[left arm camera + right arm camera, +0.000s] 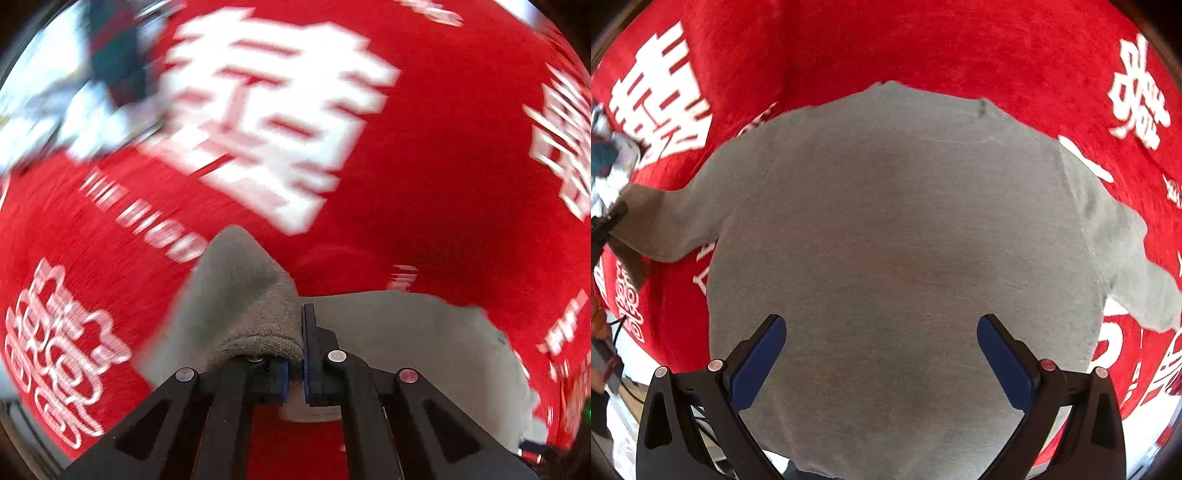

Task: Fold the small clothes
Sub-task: 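Grasp the sweater sleeve with the left gripper and fold it across the body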

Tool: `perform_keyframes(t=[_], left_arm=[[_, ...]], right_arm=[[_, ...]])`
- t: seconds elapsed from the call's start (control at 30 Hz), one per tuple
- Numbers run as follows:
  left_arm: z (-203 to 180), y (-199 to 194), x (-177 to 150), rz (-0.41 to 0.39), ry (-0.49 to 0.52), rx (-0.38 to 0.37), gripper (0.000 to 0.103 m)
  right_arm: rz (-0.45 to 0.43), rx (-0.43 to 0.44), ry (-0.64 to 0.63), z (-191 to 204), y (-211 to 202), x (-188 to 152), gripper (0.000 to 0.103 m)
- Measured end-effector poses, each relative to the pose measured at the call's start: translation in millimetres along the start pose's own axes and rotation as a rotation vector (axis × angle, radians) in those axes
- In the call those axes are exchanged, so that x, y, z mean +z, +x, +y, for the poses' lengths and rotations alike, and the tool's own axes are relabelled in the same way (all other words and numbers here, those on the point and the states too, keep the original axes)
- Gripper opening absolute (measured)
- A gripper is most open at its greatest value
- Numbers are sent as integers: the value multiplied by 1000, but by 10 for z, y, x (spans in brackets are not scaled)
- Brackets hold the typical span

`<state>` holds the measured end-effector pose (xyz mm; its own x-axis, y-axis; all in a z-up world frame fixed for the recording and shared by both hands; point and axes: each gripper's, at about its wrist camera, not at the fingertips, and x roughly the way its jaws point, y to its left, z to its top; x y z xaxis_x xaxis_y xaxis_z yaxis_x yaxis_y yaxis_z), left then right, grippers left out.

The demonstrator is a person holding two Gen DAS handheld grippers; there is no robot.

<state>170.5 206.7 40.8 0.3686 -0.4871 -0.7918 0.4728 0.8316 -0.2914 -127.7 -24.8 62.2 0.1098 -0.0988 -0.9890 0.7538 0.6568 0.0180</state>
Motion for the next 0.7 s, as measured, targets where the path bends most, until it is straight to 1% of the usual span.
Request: perform_keyframes(t=[0.07, 0.1, 0.13, 0.17, 0.23, 0.3, 0.37, 0.4, 0.43, 0.5, 0.53, 0.57, 0.6, 0.63, 0.67, 0.7], left_arm=[[-493, -75, 32, -17, 89, -68, 6], [-789, -97, 16, -18, 130, -111, 6], [-1005, -91, 5, -11, 158, -141, 6], [-1296, -60, -29, 2, 197, -176, 6], [-1815, 52, -141, 27, 277, -221, 6], [-2322, 250, -347, 85, 347, -269, 6], [-2719, 449, -584, 143, 404, -289, 6], [-2874, 540, -701, 174, 431, -284, 6], [-3030, 615, -863, 208, 465, -266, 6], [-3191, 796, -1096, 261, 520, -222, 6], [-3227, 854, -1183, 285, 538, -206, 14], [-3246, 923, -1243, 315, 552, -186, 24], [-3232, 988, -1305, 347, 559, -156, 61], [-3194, 1016, -1341, 372, 557, -115, 88], [-3135, 967, -1344, 359, 550, -91, 89], [-3087, 890, -1335, 339, 549, -85, 89]], right_arm=[[-13, 3, 19, -152, -47, 9, 103], [-20, 3, 30, -246, -64, 20, 103], [-29, 1, 45, -362, -84, 34, 103], [-34, 0, 65, -496, -97, 47, 103], [-37, 0, 105, -705, -104, 76, 103], [-44, -3, 143, -934, -106, 82, 103], [-38, -21, 183, -1198, -51, 69, 103], [-32, -22, 196, -1277, -25, 67, 103], [-23, -21, 214, -1389, 15, 47, 103], [-10, -24, 235, -1563, 75, 9, 103], [-3, -28, 240, -1623, 103, -8, 103], [2, -30, 243, -1668, 127, -18, 103], [4, -30, 242, -1671, 137, -17, 103], [4, -31, 237, -1668, 142, -11, 103], [1, -33, 228, -1651, 143, 5, 103], [-13, -35, 204, -1588, 120, 43, 103]])
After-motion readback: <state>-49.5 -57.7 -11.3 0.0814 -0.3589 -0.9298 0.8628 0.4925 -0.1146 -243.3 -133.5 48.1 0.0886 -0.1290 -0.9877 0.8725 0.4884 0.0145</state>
